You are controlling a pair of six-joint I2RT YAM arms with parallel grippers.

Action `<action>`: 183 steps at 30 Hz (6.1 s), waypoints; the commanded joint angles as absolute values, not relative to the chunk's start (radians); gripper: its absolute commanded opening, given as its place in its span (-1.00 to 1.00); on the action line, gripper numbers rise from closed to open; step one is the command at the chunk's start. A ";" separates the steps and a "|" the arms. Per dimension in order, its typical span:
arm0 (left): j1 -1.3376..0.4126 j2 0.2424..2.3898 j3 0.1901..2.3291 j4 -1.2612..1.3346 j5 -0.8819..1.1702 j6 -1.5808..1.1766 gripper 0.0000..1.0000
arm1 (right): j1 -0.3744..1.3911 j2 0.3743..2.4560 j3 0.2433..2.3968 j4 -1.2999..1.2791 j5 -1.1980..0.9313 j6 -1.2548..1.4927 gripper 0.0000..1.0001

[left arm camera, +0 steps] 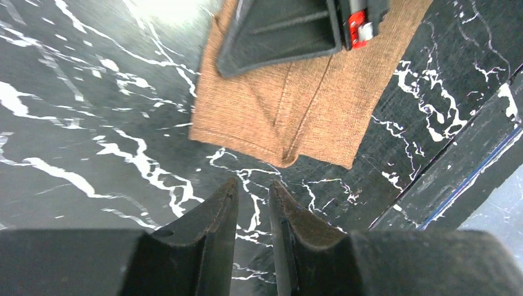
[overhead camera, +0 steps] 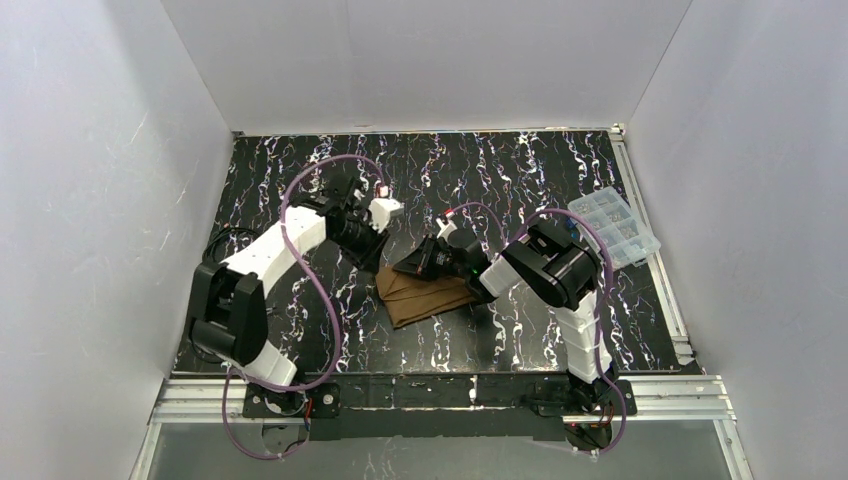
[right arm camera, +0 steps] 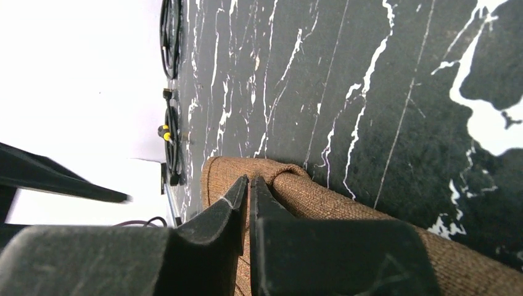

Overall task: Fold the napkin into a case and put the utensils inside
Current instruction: Smooth out the 2/3-rectangle-folded napkin at the center of the board, then pick up the 2/3-rectangle-folded napkin from the center of the board.

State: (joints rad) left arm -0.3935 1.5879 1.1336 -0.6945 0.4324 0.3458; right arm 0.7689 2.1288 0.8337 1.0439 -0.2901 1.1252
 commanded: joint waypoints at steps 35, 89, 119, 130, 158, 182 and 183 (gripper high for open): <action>-0.566 1.626 0.986 -0.543 0.327 0.677 -0.76 | 0.448 1.711 0.724 0.346 -0.372 0.776 -0.65; -0.665 1.019 0.465 -0.392 0.530 1.688 0.00 | 0.783 1.753 0.799 0.524 -0.375 0.476 -0.97; -0.716 1.121 0.355 -0.089 0.473 1.670 -0.57 | 0.769 1.810 0.621 0.695 -0.296 0.577 -0.97; -0.716 1.101 0.448 -0.094 0.450 1.370 -0.98 | 0.769 1.810 0.595 0.730 -0.289 0.580 -0.97; -0.713 1.070 0.394 -0.228 0.499 1.542 0.10 | 0.769 1.801 0.589 0.718 -0.313 0.565 -0.97; -0.716 1.244 0.308 0.047 0.451 1.615 -0.47 | 0.769 1.839 0.536 0.815 -0.324 0.620 -0.97; -0.716 1.244 0.319 0.046 0.443 1.585 -0.55 | 0.769 1.840 0.534 0.818 -0.324 0.622 -0.97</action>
State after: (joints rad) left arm -0.7120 1.2057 0.3237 0.1318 0.4911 1.6600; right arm 0.7696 1.8061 0.5640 0.8375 -0.3214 0.6281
